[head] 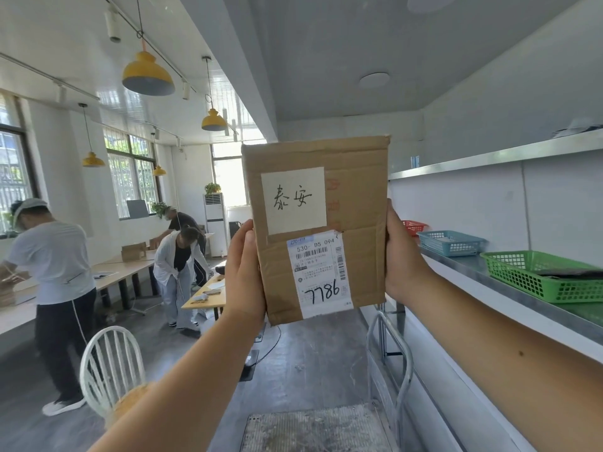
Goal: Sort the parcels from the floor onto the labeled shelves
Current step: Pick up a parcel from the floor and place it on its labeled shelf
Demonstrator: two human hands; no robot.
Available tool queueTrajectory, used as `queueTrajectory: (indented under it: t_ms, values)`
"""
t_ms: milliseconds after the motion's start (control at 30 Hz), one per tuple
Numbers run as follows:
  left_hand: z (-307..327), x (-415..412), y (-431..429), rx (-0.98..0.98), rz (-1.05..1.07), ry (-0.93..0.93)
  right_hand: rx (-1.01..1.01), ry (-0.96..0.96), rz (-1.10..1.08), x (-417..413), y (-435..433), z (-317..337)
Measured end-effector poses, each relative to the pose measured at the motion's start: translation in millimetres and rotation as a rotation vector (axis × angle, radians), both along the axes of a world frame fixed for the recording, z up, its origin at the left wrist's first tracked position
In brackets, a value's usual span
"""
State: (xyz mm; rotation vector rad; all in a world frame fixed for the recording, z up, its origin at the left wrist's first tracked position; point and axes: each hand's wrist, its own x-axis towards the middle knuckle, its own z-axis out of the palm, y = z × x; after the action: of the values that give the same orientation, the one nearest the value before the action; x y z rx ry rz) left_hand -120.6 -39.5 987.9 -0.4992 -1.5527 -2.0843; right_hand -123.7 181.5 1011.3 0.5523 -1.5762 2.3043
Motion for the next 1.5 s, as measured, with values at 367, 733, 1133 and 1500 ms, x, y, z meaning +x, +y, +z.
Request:
queueTrajectory:
  t_ms: [367, 733, 1133, 1500]
  values:
    - [3.8, 5.4, -2.7, 0.292, -0.383, -0.313, 0.096, 0.058, 0.032, 13.2, 1.6, -8.7]
    - [2.1, 28.5, -2.8, 0.127, -0.361, -0.427, -0.063, -0.12, -0.095, 35.7, -8.0, -57.2]
    - [-38.4, 59.0, -9.6, 0.162, -0.286, -0.327, -0.064, -0.024, -0.024, 64.6, -3.3, -75.8]
    - [-50.8, 76.3, 6.7, 0.227, -0.243, -0.422, -0.073, -0.1, -0.092, 86.9, -10.0, -87.1]
